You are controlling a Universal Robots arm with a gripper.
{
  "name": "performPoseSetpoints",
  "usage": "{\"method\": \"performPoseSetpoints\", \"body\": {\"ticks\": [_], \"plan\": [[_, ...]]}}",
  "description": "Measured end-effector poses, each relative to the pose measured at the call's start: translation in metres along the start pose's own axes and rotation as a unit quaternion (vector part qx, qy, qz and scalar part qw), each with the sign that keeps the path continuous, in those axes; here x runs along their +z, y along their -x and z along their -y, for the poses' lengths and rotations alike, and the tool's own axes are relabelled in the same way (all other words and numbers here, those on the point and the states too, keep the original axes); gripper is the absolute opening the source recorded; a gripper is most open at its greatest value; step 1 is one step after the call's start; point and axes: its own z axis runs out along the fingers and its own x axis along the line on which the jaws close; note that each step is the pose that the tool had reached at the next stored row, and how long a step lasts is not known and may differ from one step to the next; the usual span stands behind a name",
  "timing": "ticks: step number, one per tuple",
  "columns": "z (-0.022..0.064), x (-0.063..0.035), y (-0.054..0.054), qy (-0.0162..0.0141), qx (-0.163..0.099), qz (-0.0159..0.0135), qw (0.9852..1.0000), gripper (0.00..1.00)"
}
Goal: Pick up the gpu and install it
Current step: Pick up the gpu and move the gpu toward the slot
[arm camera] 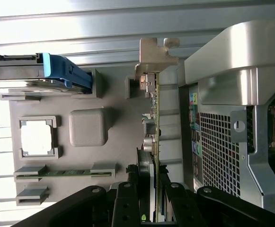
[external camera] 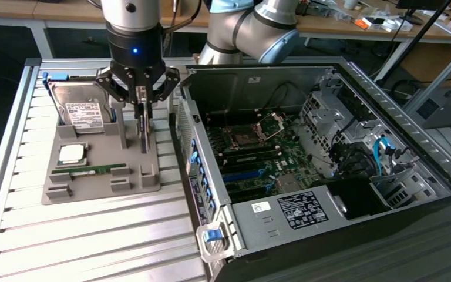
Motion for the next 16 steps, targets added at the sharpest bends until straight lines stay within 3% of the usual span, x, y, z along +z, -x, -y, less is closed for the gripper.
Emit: {"method": "performPoseSetpoints", "body": {"ticks": [16], "plan": [[0.0001, -0.0099, 0.0003, 0.0015, 0.0, -0.0001, 1.0, 0.27]]}}
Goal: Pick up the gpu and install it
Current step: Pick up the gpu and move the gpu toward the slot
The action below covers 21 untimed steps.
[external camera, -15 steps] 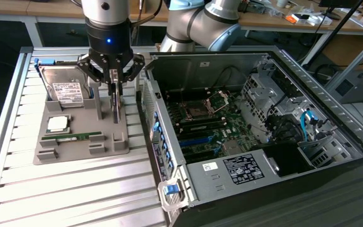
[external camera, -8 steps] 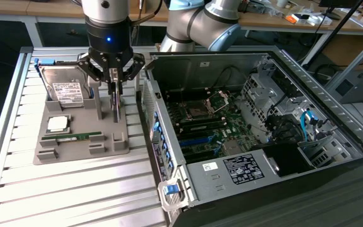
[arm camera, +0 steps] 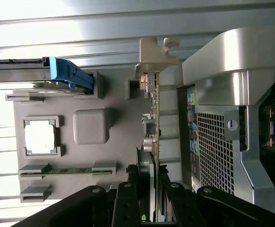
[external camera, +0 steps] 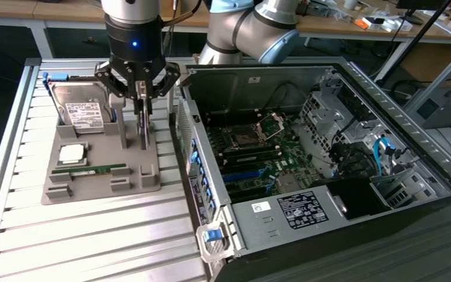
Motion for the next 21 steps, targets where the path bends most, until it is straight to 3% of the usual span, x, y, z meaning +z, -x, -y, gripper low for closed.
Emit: {"method": "performPoseSetpoints", "body": {"ticks": [21], "plan": [[0.0, -0.0063, 0.0002, 0.0005, 0.0, -0.0001, 1.0, 0.27]]}}
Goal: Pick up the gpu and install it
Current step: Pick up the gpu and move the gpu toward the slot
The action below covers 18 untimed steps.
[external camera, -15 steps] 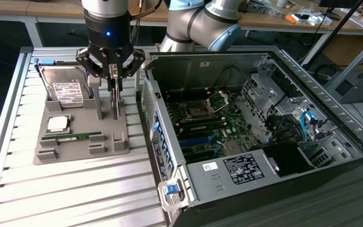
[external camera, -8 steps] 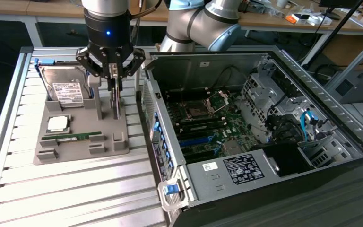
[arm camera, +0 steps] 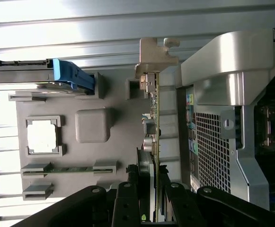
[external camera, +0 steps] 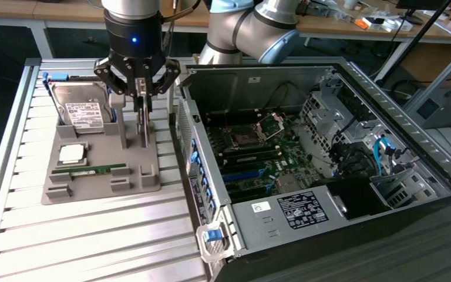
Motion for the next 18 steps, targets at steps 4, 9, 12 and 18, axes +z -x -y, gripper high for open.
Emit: {"method": "performPoseSetpoints", "body": {"ticks": [4, 9, 12, 18], "plan": [[0.0, -0.0022, 0.0001, 0.0001, 0.0, 0.0001, 1.0, 0.27], [0.0, -0.0039, 0.0001, 0.0001, 0.0, 0.0001, 1.0, 0.27], [0.0, -0.0044, 0.0001, 0.0001, 0.0, 0.0, 1.0, 0.27], [0.0, -0.0076, 0.0002, 0.0002, 0.0, 0.0, 1.0, 0.27]]}}
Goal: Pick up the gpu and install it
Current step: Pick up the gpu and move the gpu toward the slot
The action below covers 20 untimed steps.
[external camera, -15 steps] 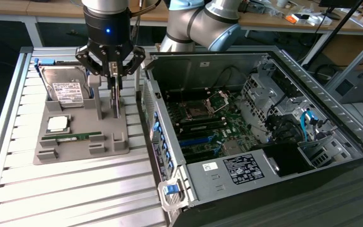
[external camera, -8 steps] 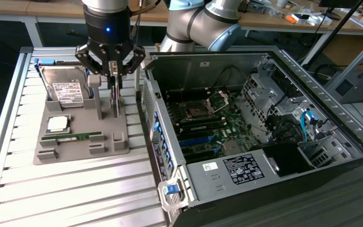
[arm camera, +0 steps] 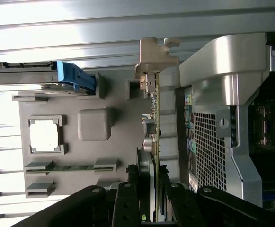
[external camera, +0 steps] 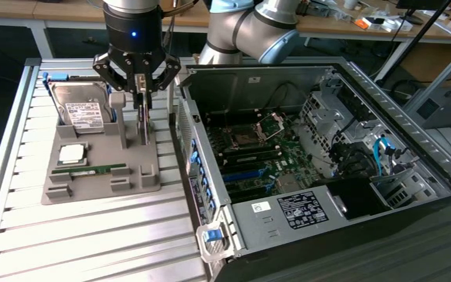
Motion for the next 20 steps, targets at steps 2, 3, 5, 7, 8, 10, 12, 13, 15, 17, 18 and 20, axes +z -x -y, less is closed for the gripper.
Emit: {"method": "performPoseSetpoints", "body": {"ticks": [2, 3, 5, 7, 8, 10, 12, 13, 15, 17, 18, 20], "plan": [[0.0, -0.0005, 0.0, 0.0, 0.0, 0.0, 1.0, 0.27], [0.0, -0.0007, 0.0, 0.0, 0.0, 0.0, 1.0, 0.27], [0.0, -0.0012, 0.0, 0.0001, 0.0, 0.0, 1.0, 0.27], [0.0, -0.0017, 0.0001, 0.0005, 0.0, 0.0, 1.0, 0.27], [0.0, -0.0018, 0.0001, 0.0006, 0.0, 0.0, 1.0, 0.27], [0.0, -0.002, 0.0001, 0.0008, 0.0, 0.0, 1.0, 0.27], [0.0, -0.0024, 0.0001, 0.0008, 0.0, 0.0, 1.0, 0.27], [0.0, -0.0033, 0.0001, 0.0011, 0.0, 0.0, 1.0, 0.27], [0.0, -0.0044, 0.0001, 0.0012, 0.0, -0.0001, 1.0, 0.27], [0.0, -0.0048, 0.0001, 0.0013, 0.0, -0.0001, 1.0, 0.27], [0.0, -0.005, 0.0001, 0.0013, 0.0, -0.0001, 1.0, 0.27], [0.0, -0.0055, 0.0002, 0.0013, 0.0, -0.0001, 1.0, 0.27]]}}
